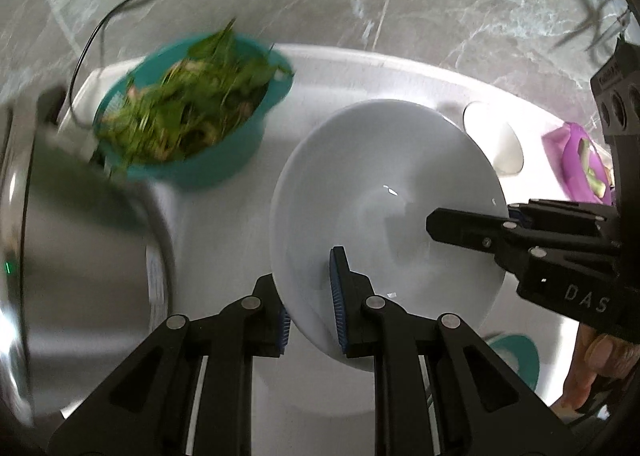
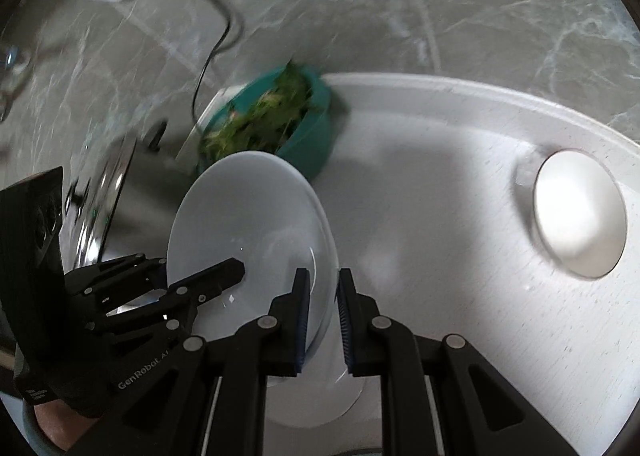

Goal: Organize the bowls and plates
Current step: 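Carry the smaller white bowl with both tools and lower it into the large bowl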

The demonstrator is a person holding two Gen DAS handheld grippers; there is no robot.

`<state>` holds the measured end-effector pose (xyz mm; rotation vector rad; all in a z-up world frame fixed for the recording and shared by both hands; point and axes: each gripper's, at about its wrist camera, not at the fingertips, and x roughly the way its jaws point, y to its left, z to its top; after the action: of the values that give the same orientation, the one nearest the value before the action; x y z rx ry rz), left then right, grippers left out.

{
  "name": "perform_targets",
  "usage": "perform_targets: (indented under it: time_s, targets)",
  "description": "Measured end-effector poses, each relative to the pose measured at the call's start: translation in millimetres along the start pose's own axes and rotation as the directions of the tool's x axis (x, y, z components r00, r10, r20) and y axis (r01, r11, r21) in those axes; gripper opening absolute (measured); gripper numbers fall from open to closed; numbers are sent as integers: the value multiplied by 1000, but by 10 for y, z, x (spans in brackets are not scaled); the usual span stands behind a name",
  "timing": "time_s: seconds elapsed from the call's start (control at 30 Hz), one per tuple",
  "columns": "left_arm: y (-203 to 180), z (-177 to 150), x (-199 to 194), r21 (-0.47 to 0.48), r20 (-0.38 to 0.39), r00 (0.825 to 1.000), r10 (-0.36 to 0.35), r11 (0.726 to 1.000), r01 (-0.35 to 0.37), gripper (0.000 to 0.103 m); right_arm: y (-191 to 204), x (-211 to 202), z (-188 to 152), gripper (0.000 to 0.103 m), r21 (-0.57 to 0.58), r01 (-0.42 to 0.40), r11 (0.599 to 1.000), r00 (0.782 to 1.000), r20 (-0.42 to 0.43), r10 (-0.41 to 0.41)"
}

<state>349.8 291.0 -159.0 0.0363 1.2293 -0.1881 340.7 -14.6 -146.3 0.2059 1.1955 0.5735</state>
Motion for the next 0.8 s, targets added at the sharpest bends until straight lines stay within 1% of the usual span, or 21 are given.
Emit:
perform_targets:
  time_s: [0.1, 0.33, 0.43, 0.6, 0.7, 0.8]
  targets:
    - [29, -288, 62, -31, -18, 1000, -6, 1000, 6, 16, 100, 76, -122, 16, -20, 4, 1000, 999, -33, -4]
    - [64, -714, 264, -67, -61, 998, -14, 998, 10, 16, 119, 254, -350, 16, -38, 18, 999, 993, -112, -22]
    - [73, -802, 359, -72, -78, 997, -12, 997, 6, 16, 80, 353, -442, 16, -36, 25, 999, 989, -147, -30]
    - [71, -916, 509, -75, -98, 995, -6, 997, -2, 16, 29, 471, -532, 16, -37, 48, 998, 983, -178, -54]
    - [97, -952, 623, -74, -109, 994, 1, 997, -9, 16, 5, 556, -546, 16, -37, 61, 997, 979, -193, -67]
    - [140, -902, 738, -73, -122, 993, 3, 997, -11, 16, -24, 619, -565, 16, -38, 73, 997, 976, -204, -79]
